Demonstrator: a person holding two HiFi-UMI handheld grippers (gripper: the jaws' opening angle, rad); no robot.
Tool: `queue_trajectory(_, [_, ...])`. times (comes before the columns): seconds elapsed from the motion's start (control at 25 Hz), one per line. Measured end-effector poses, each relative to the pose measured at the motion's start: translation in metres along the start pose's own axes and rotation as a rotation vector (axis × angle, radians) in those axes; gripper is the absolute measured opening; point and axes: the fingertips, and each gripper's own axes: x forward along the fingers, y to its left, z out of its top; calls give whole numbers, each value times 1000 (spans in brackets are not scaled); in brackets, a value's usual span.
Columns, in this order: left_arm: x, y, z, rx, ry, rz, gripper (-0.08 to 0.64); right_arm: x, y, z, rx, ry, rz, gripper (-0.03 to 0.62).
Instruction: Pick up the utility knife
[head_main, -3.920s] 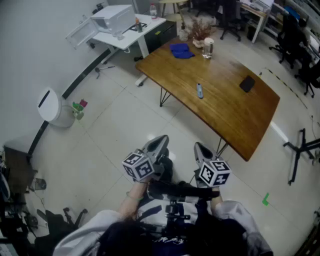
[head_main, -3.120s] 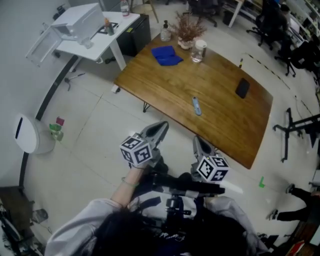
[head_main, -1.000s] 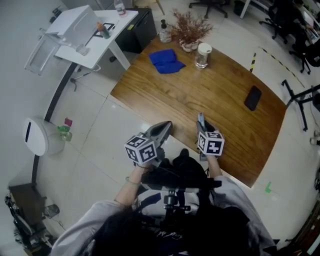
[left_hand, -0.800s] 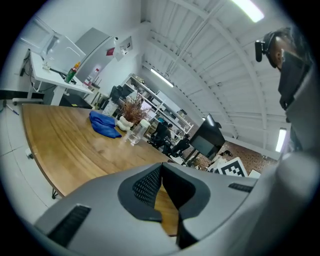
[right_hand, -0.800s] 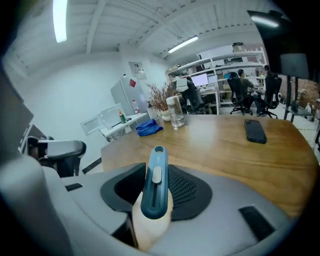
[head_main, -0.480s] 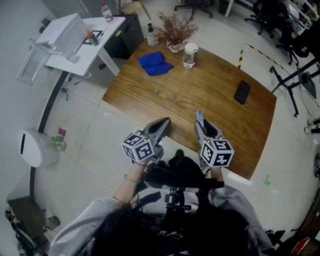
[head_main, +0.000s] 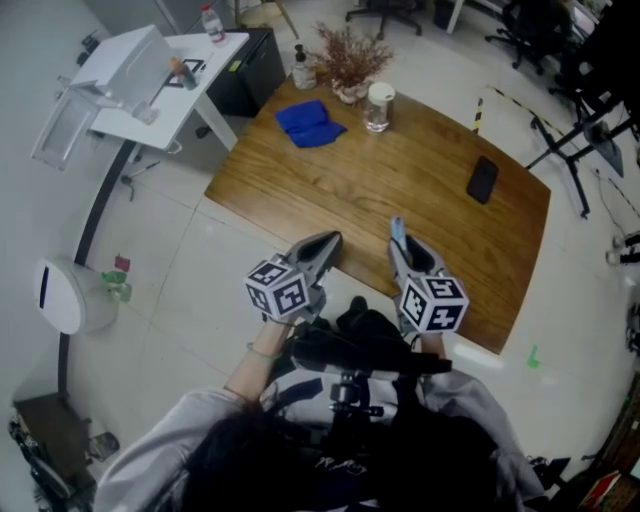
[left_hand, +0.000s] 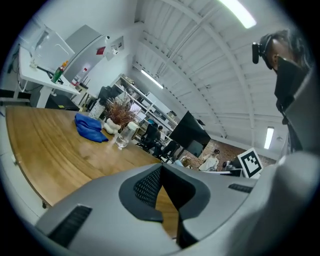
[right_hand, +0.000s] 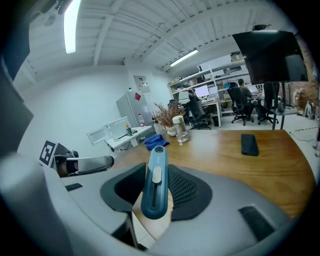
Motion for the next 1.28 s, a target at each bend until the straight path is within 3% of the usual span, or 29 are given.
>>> queue_trajectory(0.28, [-5,19,6,2,-19,101,5,3,8,2,5,3,11,150])
queue_trajectory(0.8, [6,20,-1,-39,-2,74,5,13,5,3,-2,29,24,150])
queue_trajectory(1.0, [3,25,3,-52,-16,87,5,55,-21,-46,-49,176,-21,150])
queue_trajectory(1.28, [-6,32,3,-67,-18,123,5,102,-63,-111,-244,394,-136,150])
